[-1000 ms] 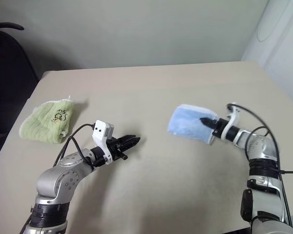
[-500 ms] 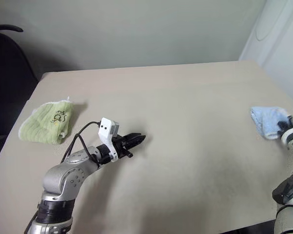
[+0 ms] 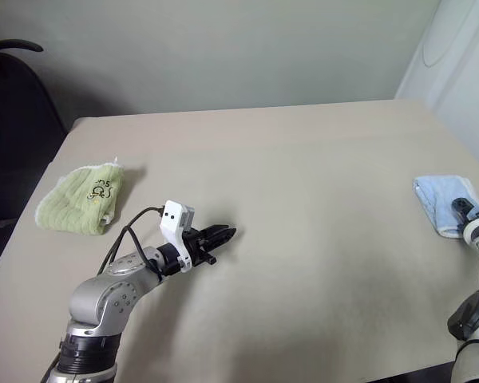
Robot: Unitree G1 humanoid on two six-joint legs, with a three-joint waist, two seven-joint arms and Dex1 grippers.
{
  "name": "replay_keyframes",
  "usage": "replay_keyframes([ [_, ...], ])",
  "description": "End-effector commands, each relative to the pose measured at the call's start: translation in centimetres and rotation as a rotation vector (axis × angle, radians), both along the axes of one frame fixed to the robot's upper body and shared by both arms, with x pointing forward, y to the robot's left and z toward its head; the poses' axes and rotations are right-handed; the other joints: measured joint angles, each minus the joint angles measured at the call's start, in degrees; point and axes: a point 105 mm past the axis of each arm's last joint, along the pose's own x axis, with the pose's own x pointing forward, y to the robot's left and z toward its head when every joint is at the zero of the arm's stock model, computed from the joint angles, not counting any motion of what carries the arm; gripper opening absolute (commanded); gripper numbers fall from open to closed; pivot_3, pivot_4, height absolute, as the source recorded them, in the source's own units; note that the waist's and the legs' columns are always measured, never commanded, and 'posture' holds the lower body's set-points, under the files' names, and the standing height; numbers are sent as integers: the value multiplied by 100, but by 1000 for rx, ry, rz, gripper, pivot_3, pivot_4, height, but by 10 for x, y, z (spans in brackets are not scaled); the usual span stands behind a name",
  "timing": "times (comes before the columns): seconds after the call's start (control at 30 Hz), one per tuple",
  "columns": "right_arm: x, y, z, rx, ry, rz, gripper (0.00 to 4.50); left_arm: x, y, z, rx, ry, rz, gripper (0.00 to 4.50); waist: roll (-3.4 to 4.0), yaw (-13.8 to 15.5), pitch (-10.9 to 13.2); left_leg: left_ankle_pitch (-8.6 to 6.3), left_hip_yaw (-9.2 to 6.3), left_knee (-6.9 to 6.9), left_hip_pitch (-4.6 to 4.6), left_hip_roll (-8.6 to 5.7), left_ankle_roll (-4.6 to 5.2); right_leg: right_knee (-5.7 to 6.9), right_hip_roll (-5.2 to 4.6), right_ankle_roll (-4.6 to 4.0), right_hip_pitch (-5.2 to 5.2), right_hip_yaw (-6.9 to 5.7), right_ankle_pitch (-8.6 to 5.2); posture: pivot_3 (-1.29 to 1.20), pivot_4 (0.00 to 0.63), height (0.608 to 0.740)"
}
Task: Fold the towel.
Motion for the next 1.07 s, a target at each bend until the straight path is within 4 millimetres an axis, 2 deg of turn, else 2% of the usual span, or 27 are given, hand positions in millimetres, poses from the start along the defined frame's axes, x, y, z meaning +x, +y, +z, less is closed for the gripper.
replay_keyframes([
  [0.03, -12, -18, 38, -67, -115, -59, 4463, -2, -2, 10, -18, -34, -10, 1375, 1, -4, 0, 0, 0, -1, 0, 0, 0, 0, 0, 0, 0, 0, 0, 0, 150, 740],
  [0.1, -17, -17, 47, -116, -140, -44, 4463, -1, -1, 9, -16, -32, -7, 1375, 1, -9, 0, 0, 1, -1, 0, 0, 1, -1, 0, 0, 0, 0, 0, 0, 150, 740],
  [0.17, -20, -16, 63, -277, -149, -26, 4463, 3, 7, 9, -12, -39, 36, 1375, 2, -5, 1, 0, 0, -1, 1, 0, 1, -2, 0, 0, 0, 0, 0, 0, 150, 740],
  [0.2, -19, -11, 71, -358, -151, -4, 4463, 7, 13, 10, -11, -53, 70, 1375, 4, -6, 1, 0, 0, -2, 0, 0, 1, -3, 0, 0, 0, 0, 0, 0, 150, 740],
  [0.23, -15, 4, 80, -492, -152, 66, 4463, 15, 24, 14, -8, -81, 136, 1375, 7, -14, 1, -1, 1, 0, 0, 0, 1, -3, 0, 0, 0, 0, 0, 0, 150, 740],
  [0.3, -1, 63, 91, -788, -168, 332, 4463, 29, 51, 20, 68, -156, 271, 1375, 7, -32, 2, -1, 1, 1, 1, 1, 2, -1, 1, 0, 0, -2, 0, 0, 150, 740],
  [0.33, 2, 85, 90, -861, -179, 423, 4463, 32, 58, 21, 102, -183, 302, 1375, 7, -65, 2, -1, 1, -4, 0, 1, 3, -2, 0, 0, -2, -2, 0, 0, 150, 740],
  [0.4, 5, 149, 85, -904, -259, 659, 4463, 33, 70, 26, 176, -260, 310, 1375, 6, -162, 1, -2, -1, -2, 6, 9, 3, 0, 12, -1, -1, 0, 0, 0, 150, 740],
  [0.47, 5, 201, 76, -870, -328, 847, 4463, 30, 75, 28, 222, -307, 280, 1375, 5, -219, 1, -2, -1, -2, 7, 8, 2, -3, 18, -2, -2, 10, 0, 0, 150, 740],
  [0.57, 12, 247, 57, -806, -354, 984, 4463, 27, 84, 31, 217, -326, 272, 1375, 5, -204, 1, 5, -3, 2, 5, 0, -11, -19, 17, 9, 1, 18, 1, 0, 150, 740],
  [0.6, 14, 258, 51, -802, -357, 1012, 4463, 26, 86, 32, 206, -331, 276, 1375, 5, -181, 1, 23, -3, 8, 2, -2, -43, -23, 15, 14, 1, 25, 2, 0, 150, 740],
  [0.7, 19, 284, 37, -784, -364, 1089, 4463, 21, 86, 34, 177, -339, 263, 1375, 3, -108, 0, 24, -3, 14, -13, -11, -44, -28, 8, 27, -11, 36, 6, 0, 150, 740],
  [0.8, 23, 299, 27, -764, -371, 1132, 4463, 13, 81, 31, 173, -334, 239, 1375, 1, -79, -1, 23, -2, 16, -15, -13, -42, -27, 6, 28, -11, 39, 7, 0, 150, 740],
  [1.07, 23, 306, 18, -734, -387, 1144, 4463, -5, 76, 18, 186, -277, 227, 1375, 0, -86, -1, 25, 0, 10, -15, -11, -47, -19, 6, 24, -17, 40, 6, 0, 150, 740],
])
